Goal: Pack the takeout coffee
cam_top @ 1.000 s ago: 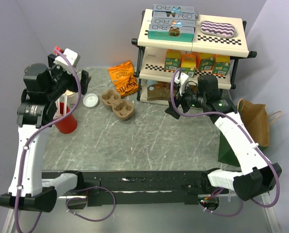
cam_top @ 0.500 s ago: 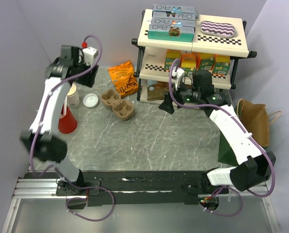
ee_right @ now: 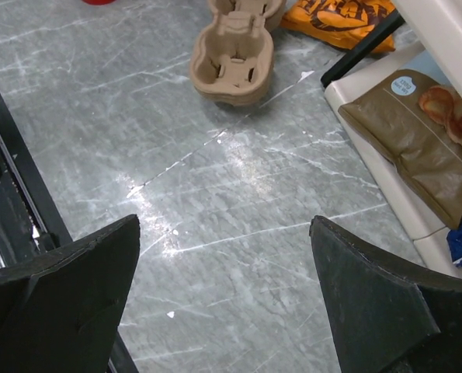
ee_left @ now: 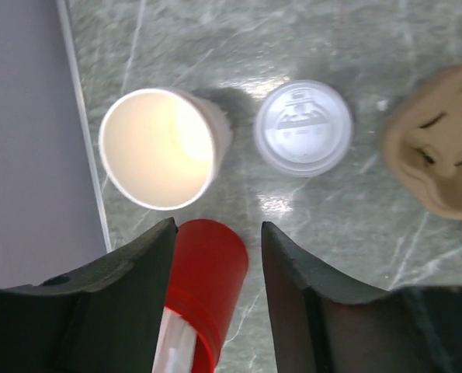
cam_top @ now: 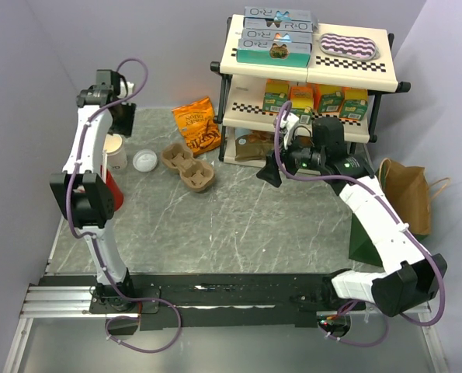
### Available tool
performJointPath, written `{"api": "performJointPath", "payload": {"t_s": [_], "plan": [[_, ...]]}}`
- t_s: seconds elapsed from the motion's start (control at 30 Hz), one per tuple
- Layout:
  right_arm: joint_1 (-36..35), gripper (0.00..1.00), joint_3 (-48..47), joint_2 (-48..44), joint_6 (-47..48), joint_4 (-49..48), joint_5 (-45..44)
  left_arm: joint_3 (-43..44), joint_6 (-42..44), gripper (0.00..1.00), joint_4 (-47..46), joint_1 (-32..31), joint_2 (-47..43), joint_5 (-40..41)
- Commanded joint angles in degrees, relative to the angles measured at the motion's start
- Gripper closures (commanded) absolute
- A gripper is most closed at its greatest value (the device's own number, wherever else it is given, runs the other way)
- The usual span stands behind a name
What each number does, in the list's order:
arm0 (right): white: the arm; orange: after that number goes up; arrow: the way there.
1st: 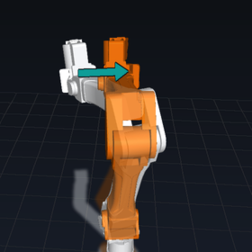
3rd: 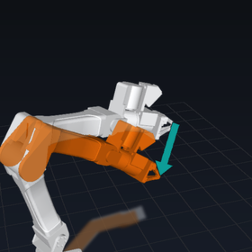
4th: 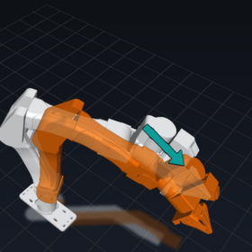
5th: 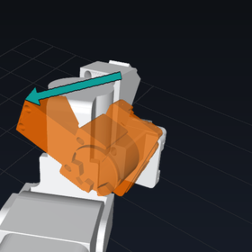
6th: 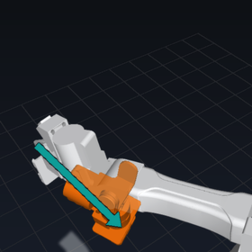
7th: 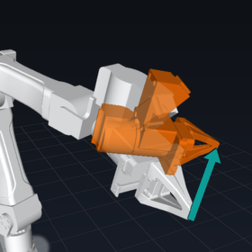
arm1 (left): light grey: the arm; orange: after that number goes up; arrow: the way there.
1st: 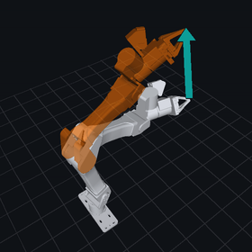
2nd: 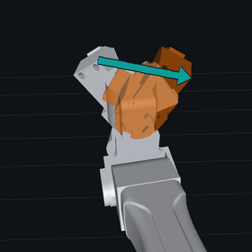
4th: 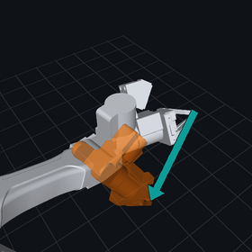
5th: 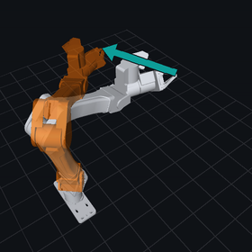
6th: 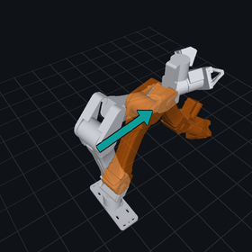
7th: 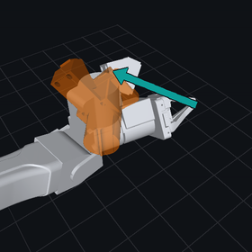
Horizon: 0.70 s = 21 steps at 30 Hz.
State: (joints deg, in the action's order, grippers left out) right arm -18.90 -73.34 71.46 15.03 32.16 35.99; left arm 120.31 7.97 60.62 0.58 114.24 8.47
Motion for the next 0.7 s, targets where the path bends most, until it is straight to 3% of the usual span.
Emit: {"api": "performJointPath", "payload": {"t_s": [0.0,0.33,0.67], "plan": [[-0.44,0.04,1.09,-1.41,-0.43,-1.75,0.05,3.09,-1.38,0.51,0.46,3.02,1.07,-1.42],[-0.35,0.04,2.15,-1.59,0.26,-1.40,-0.04,2.39,2.75,0.52,-1.11,6.36,3.71,-9.43],[-0.27,0.03,3.56,-2.20,0.79,-1.58,-1.09,3.00,5.39,0.55,-2.96,6.37,6.61,-10.32]]}}
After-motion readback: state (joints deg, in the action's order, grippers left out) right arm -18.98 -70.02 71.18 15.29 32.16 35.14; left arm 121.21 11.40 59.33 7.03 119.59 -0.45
